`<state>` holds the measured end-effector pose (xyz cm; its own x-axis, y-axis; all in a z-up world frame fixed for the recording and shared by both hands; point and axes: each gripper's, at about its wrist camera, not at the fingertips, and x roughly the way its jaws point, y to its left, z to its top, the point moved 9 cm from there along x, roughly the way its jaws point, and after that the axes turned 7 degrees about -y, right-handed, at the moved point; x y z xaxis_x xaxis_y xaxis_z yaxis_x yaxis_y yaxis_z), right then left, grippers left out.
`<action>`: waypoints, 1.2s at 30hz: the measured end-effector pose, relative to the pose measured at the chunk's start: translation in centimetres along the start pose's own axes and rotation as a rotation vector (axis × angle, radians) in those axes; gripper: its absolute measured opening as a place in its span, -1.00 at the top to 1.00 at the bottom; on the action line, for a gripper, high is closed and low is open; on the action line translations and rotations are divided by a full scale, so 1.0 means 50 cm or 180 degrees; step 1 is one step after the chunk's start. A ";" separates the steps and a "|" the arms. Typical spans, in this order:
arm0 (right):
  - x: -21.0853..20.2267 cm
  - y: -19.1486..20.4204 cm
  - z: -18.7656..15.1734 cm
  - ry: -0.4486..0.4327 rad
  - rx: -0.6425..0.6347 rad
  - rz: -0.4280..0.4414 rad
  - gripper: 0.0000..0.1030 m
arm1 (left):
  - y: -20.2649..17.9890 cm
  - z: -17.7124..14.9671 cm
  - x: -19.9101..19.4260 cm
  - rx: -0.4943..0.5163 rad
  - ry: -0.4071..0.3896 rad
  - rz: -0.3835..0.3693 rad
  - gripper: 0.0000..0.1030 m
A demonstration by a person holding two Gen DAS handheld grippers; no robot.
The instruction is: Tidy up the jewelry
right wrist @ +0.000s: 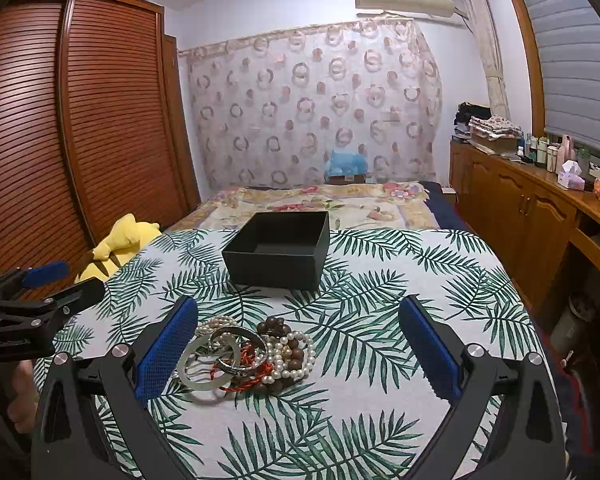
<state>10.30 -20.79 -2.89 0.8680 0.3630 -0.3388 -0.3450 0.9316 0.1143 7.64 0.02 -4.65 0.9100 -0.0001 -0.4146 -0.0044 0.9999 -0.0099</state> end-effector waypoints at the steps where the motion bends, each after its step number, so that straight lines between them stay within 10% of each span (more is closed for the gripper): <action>1: 0.000 -0.001 0.000 0.0000 0.0001 0.0001 -0.95 | 0.000 0.000 0.000 0.0000 -0.0001 -0.0002 -0.86; 36: -0.007 0.011 0.015 -0.0022 -0.0012 0.0003 -0.95 | -0.009 0.012 -0.008 0.0003 -0.0043 0.0000 -0.86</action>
<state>10.07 -20.39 -2.01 0.8702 0.3639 -0.3321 -0.3471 0.9312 0.1110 7.52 -0.40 -3.94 0.9156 -0.0001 -0.4021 -0.0040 0.9999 -0.0092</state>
